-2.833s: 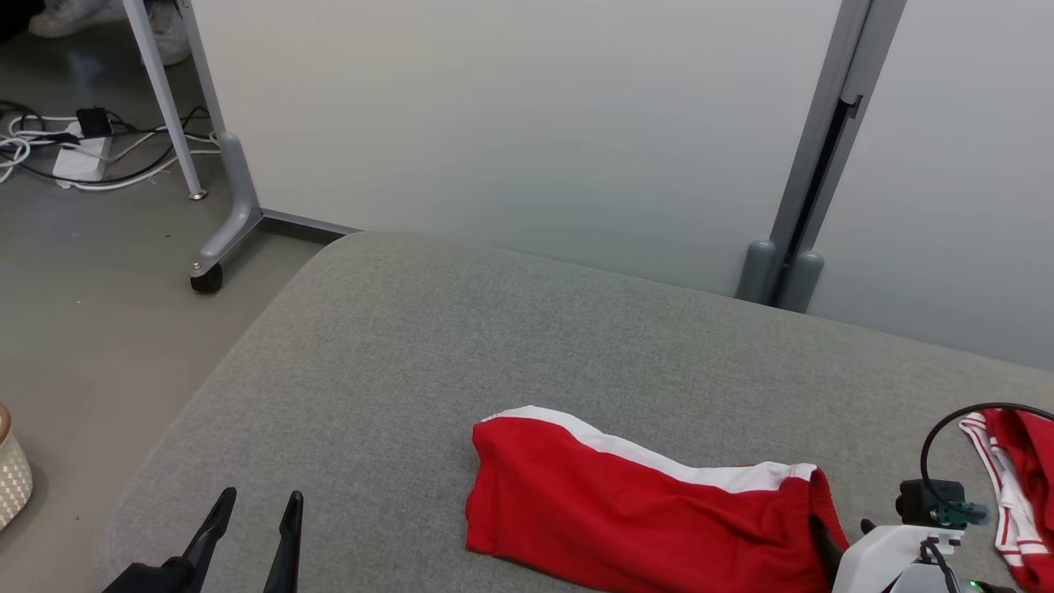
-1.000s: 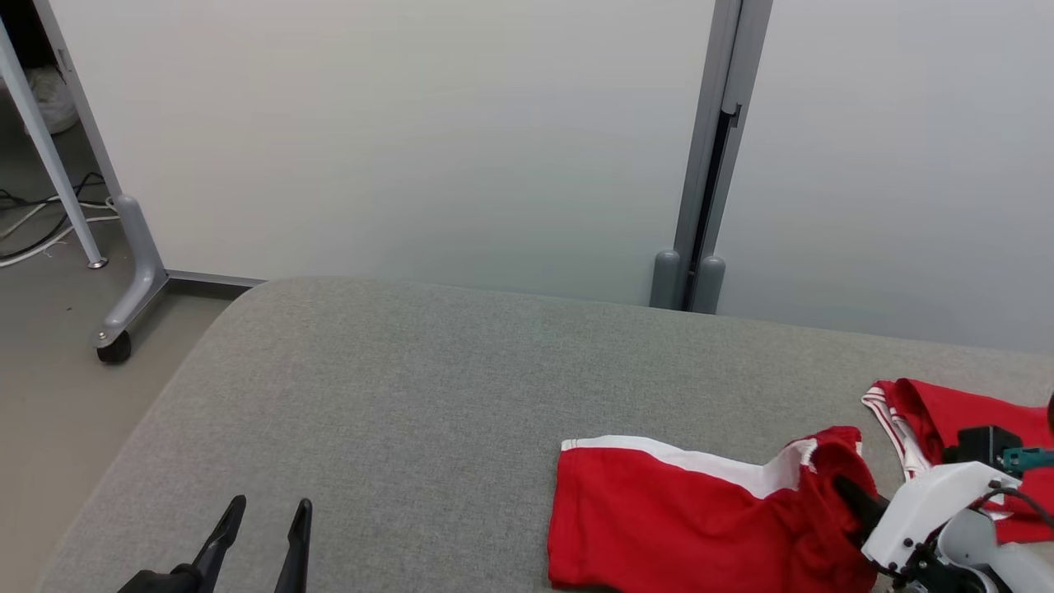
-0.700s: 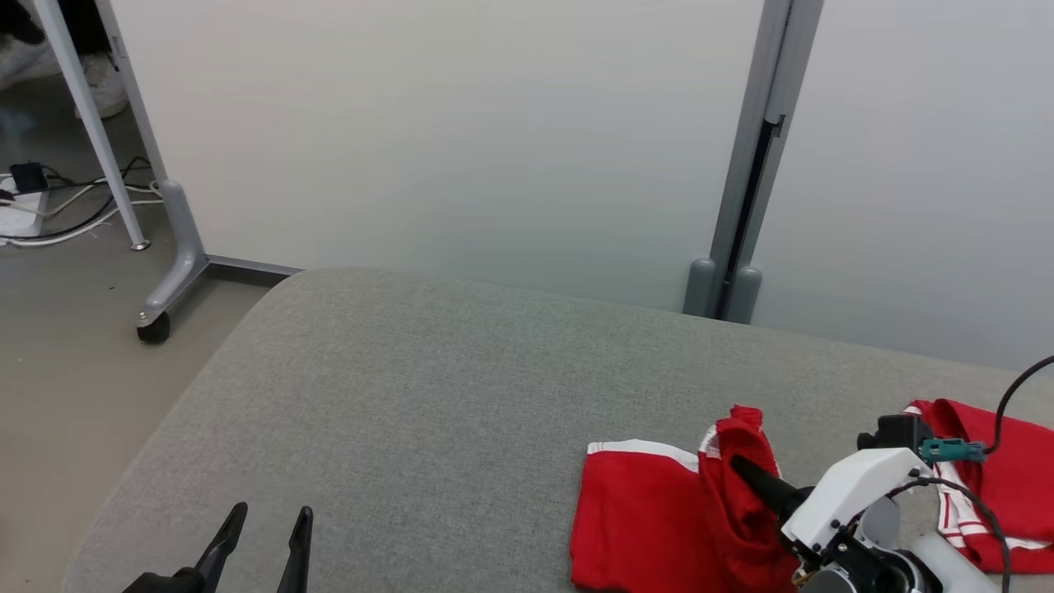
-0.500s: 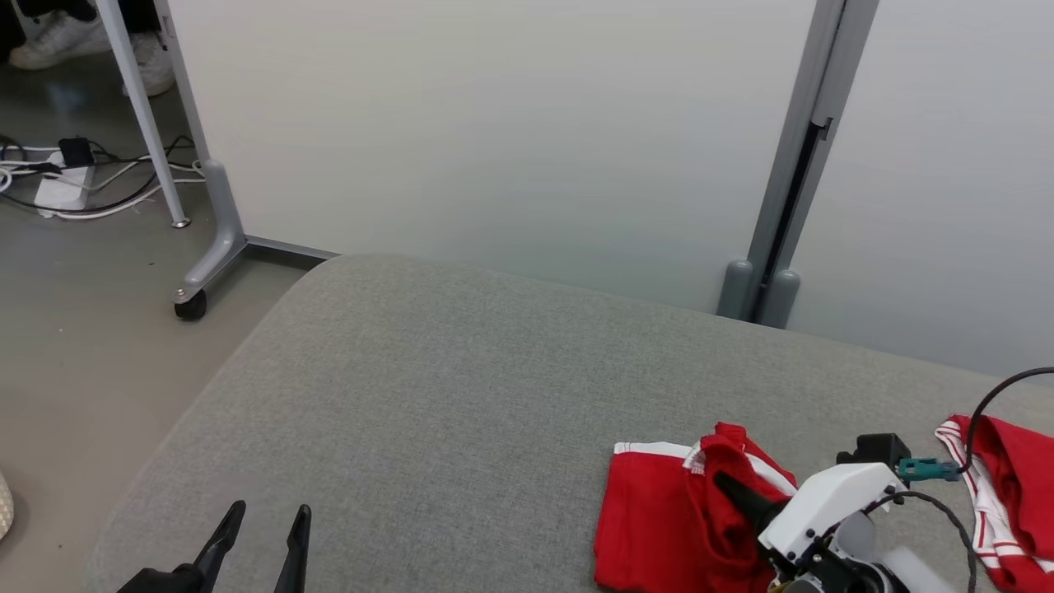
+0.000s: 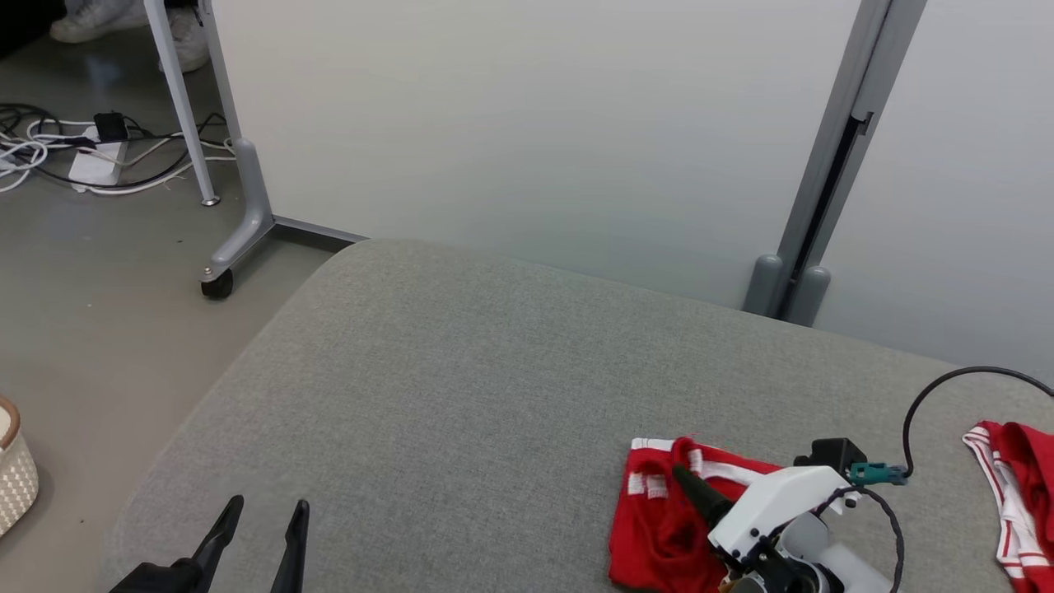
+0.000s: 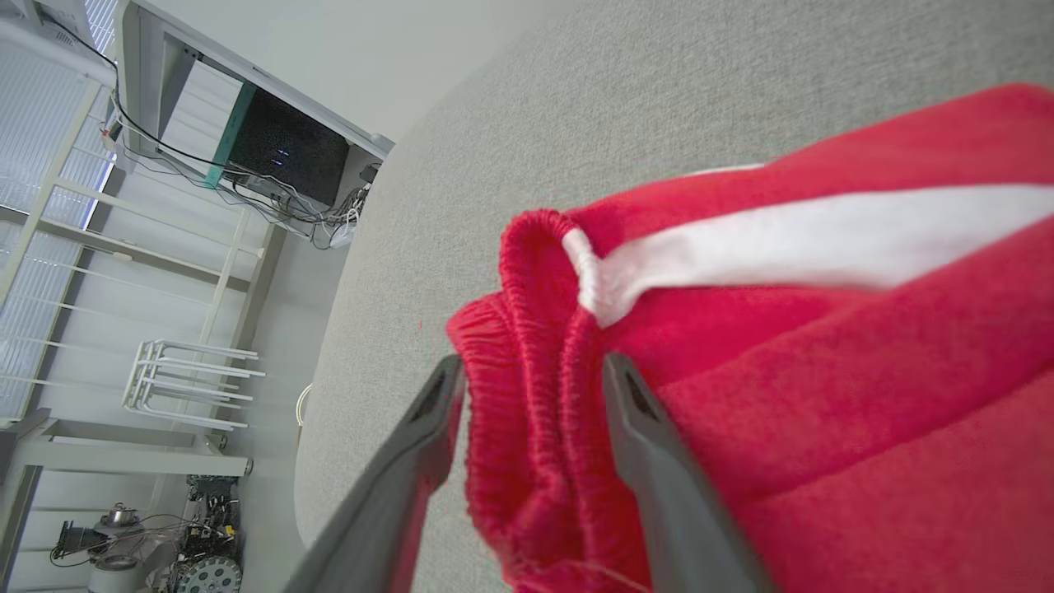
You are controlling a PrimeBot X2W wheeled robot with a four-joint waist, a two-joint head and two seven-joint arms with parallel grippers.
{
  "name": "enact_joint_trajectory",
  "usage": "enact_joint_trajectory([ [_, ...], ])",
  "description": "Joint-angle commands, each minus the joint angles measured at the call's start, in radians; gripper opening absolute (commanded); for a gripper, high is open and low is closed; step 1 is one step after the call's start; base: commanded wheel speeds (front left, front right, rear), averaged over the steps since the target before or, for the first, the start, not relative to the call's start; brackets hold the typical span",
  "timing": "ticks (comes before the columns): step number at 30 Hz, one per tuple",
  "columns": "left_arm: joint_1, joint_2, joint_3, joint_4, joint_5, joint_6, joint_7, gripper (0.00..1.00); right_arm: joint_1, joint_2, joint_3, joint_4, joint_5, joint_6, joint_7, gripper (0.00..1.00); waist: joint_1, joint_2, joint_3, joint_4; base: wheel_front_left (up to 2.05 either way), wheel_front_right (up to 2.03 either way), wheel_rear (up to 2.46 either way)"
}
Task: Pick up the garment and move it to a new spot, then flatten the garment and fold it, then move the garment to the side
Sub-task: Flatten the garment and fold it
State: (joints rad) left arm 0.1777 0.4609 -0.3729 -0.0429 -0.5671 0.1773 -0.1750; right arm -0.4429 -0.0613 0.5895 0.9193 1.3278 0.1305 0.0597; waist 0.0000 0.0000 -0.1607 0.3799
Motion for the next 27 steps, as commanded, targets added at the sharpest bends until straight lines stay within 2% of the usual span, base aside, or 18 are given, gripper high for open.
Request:
enact_joint_trajectory([
  [1,-0.011,0.002,0.001,0.002,-0.009,0.003,0.002,1.00,-0.008,-0.003,0.005,-0.003,-0.002,0.001,-0.011,1.00,0.0000,0.0000,-0.004,-0.011,0.00,0.00,0.00],
  [6,0.005,-0.004,0.003,0.005,-0.014,0.008,-0.011,1.00,-0.015,-0.018,0.029,-0.075,-0.011,0.001,-0.036,1.00,0.0000,0.0000,-0.020,-0.058,0.00,0.00,0.00],
  [14,0.030,-0.016,0.022,-0.003,-0.018,0.027,-0.042,1.00,-0.008,-0.164,0.059,-0.267,-0.084,0.001,-0.133,1.00,0.0000,0.0000,-0.047,-0.165,0.00,0.00,0.00],
  [18,0.039,-0.022,0.032,-0.007,-0.018,0.031,-0.056,1.00,-0.002,-0.245,0.070,-0.337,-0.161,0.001,-0.206,1.00,0.0000,0.0000,-0.050,-0.216,0.00,0.00,0.00],
  [22,0.039,-0.036,0.037,-0.007,-0.014,0.032,-0.068,1.00,0.016,-0.297,0.065,-0.383,-0.251,0.001,-0.281,1.00,0.0000,0.0000,-0.050,-0.254,0.00,0.00,0.00],
  [27,0.033,-0.049,0.039,-0.006,-0.001,0.022,-0.080,1.00,0.082,-0.330,-0.010,-0.435,-0.381,0.001,-0.322,1.00,0.0000,0.0000,-0.052,-0.268,0.00,0.00,0.00],
])
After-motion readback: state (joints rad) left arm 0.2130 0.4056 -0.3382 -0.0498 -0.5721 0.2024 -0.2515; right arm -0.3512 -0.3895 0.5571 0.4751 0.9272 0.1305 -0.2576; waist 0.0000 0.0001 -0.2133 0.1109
